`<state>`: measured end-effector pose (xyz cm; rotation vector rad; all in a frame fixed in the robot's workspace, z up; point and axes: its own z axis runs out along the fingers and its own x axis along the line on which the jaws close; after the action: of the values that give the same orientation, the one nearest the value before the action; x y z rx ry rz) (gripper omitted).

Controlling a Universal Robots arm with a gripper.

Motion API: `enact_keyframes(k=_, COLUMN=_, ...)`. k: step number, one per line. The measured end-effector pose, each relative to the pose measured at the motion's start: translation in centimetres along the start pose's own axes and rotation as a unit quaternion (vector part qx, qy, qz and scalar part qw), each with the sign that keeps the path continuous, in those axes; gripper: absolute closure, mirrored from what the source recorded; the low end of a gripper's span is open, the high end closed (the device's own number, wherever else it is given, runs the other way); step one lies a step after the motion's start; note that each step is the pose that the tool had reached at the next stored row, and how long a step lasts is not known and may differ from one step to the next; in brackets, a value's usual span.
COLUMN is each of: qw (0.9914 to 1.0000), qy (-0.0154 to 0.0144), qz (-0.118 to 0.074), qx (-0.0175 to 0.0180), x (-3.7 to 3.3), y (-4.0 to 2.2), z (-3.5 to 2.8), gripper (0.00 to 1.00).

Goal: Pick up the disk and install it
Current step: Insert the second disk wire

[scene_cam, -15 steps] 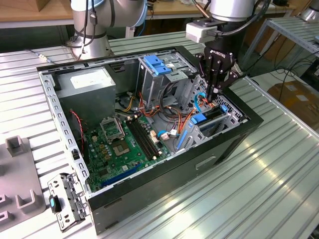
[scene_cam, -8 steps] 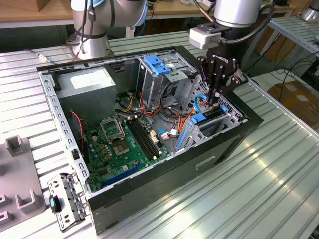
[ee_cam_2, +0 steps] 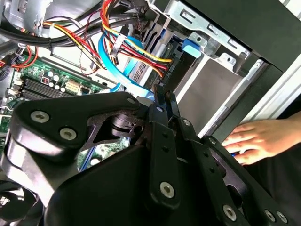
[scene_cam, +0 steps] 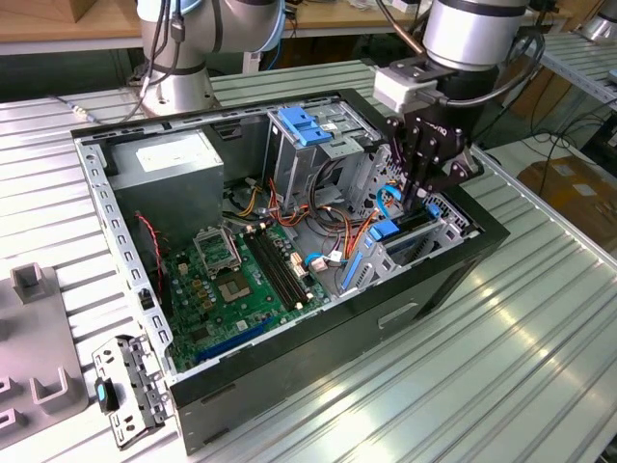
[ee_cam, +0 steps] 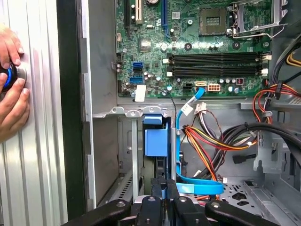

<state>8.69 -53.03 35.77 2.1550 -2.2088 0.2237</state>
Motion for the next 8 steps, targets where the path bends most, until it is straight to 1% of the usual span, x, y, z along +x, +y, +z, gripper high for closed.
enact_keyframes(k=3, qw=0.99999, qy=-0.0025, qz=-0.002, qx=0.0020, x=0.07, y=0.01, z=0.12, gripper=0.84)
enact_keyframes(k=5, qw=0.99995, qy=-0.0063, qz=-0.004, qx=0.0060, x=0.14, y=0.03, z=0.19, gripper=0.84)
enact_keyframes(k=6, qw=0.99990, qy=-0.0101, qz=-0.005, qx=0.0088, x=0.24, y=0.05, z=0.23, gripper=0.84)
enact_keyframes(k=8, qw=0.99976, qy=-0.0165, qz=-0.007, qx=0.0122, x=0.59, y=0.13, z=0.39, gripper=0.84)
